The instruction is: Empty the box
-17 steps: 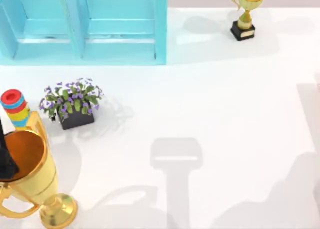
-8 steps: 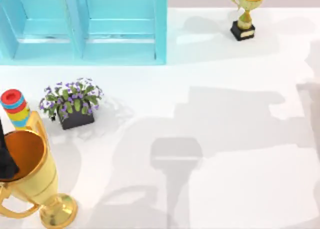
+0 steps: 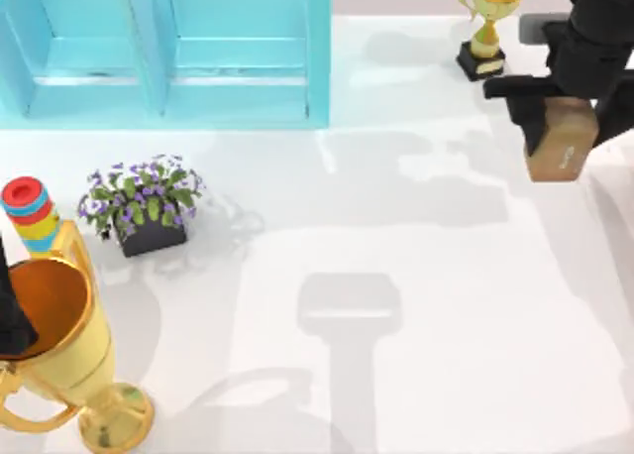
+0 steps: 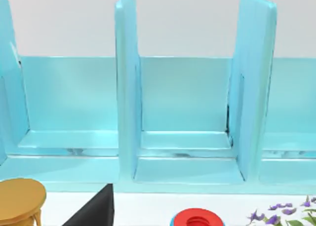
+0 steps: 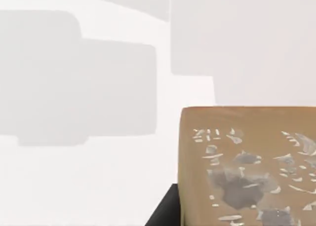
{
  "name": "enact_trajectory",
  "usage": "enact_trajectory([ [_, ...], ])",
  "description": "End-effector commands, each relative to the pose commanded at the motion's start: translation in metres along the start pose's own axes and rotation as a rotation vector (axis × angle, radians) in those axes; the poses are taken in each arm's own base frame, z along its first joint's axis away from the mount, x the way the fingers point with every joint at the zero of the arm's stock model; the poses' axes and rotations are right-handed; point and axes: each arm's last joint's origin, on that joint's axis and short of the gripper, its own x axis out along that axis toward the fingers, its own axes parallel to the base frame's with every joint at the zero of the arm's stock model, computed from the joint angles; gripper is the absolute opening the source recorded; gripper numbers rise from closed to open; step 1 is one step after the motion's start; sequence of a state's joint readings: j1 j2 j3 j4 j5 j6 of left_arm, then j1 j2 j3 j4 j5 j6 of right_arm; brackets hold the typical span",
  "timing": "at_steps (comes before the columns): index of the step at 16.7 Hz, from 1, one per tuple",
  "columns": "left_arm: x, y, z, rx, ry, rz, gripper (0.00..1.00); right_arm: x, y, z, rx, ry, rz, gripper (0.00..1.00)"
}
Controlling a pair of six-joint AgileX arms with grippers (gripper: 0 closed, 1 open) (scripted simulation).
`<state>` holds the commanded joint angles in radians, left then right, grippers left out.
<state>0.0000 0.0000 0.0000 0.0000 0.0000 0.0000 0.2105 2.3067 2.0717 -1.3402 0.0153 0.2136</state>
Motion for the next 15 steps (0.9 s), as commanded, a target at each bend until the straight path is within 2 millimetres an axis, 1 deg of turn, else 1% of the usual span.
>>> enact_trajectory([
  [2,0.000,0.000,0.000,0.000,0.000,0.000,1.00,0.010,0.013,0.007,0.020,-0.002,0.006,0.00],
  [4,0.000,0.000,0.000,0.000,0.000,0.000,1.00,0.015,0.020,0.009,0.028,-0.004,0.010,0.00],
  [9,0.000,0.000,0.000,0.000,0.000,0.000,1.00,0.016,0.019,0.009,0.034,-0.001,0.011,0.00],
  [10,0.000,0.000,0.000,0.000,0.000,0.000,1.00,0.020,0.019,0.009,0.033,0.001,0.010,0.00],
  [15,0.000,0.000,0.000,0.000,0.000,0.000,1.00,0.056,0.021,0.010,0.029,-0.008,0.012,0.00],
])
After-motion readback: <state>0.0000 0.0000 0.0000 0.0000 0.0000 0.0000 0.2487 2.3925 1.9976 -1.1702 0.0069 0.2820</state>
